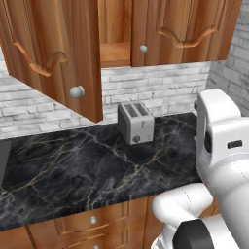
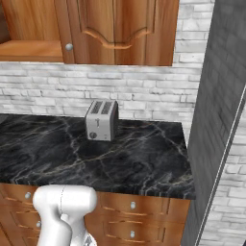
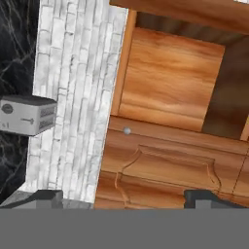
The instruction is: Close all open cabinet doors.
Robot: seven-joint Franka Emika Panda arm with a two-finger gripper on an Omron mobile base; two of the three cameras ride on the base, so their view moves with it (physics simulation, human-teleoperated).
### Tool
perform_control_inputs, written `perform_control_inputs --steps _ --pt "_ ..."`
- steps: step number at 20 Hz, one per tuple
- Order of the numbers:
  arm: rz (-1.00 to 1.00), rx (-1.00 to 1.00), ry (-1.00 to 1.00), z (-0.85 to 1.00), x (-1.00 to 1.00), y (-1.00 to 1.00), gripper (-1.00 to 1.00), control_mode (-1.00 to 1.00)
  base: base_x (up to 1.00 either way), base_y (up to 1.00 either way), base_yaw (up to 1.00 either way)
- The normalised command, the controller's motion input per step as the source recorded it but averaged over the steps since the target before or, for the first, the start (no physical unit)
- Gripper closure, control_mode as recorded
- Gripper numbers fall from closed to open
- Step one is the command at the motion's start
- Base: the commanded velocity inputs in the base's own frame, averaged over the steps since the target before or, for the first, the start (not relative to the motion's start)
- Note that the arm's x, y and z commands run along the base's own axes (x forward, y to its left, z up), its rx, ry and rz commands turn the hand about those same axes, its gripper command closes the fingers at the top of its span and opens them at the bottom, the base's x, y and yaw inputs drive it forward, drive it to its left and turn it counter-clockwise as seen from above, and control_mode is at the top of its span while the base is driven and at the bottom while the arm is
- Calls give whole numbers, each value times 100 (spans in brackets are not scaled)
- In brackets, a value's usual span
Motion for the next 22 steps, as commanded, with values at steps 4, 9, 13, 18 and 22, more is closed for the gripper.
perform_control_inputs --steps 4,9,13,18,22 --pt "7 -16 -19 1 -19 50 -100 -100 0 0 0" --pt "6 -16 -18 3 -18 55 -100 -100 0 0 0" --pt "4 -15 -11 1 -3 64 -100 -100 0 0 0" --pt "0 -11 -1 0 16 69 -100 -100 0 0 0" --pt "0 -9 0 0 41 73 -100 -100 0 0 0"
